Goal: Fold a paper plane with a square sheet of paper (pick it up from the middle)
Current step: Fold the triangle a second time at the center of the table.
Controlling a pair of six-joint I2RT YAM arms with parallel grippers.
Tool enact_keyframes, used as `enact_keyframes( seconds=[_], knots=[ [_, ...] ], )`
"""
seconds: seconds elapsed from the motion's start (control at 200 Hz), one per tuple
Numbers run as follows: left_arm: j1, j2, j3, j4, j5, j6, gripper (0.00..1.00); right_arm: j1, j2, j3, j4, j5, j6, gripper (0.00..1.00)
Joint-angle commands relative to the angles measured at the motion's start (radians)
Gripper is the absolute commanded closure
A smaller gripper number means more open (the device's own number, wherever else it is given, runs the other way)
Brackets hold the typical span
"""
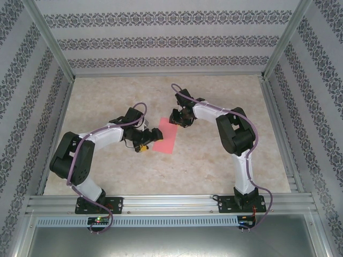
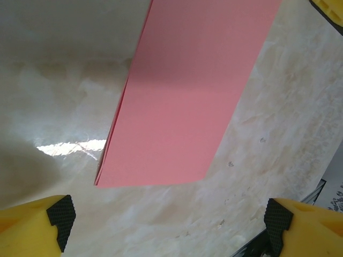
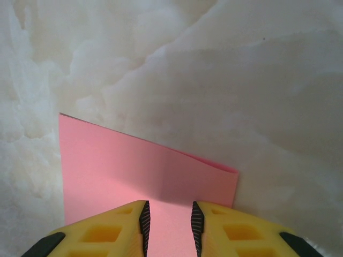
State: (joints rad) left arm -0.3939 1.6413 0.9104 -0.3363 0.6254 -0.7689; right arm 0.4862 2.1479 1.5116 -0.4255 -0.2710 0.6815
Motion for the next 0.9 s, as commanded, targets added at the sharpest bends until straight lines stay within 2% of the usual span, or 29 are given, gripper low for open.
enact_keyframes(
  seconds=[0.0,0.395,0.659,0.894],
  knots=[
    [-0.019,0.03,0.006,0.024,0.02,-0.027,0.08,-0.013,0.049,-0.043,-0.029,0.025,0.01,0.7],
    [-0.037,0.086,0.04,0.024,0.019,-0.028,0.12,-0.016,0.046,-0.062,-0.013,0.01,0.012,0.71],
    [-0.042,0.1,0.061,0.036,0.028,-0.026,0.22,-0.017,0.043,-0.062,-0.013,0.003,0.01,0.72],
    [-0.054,0.129,0.065,0.056,0.03,-0.04,0.22,-0.017,0.045,-0.064,-0.011,0.0,0.011,0.72]
  ],
)
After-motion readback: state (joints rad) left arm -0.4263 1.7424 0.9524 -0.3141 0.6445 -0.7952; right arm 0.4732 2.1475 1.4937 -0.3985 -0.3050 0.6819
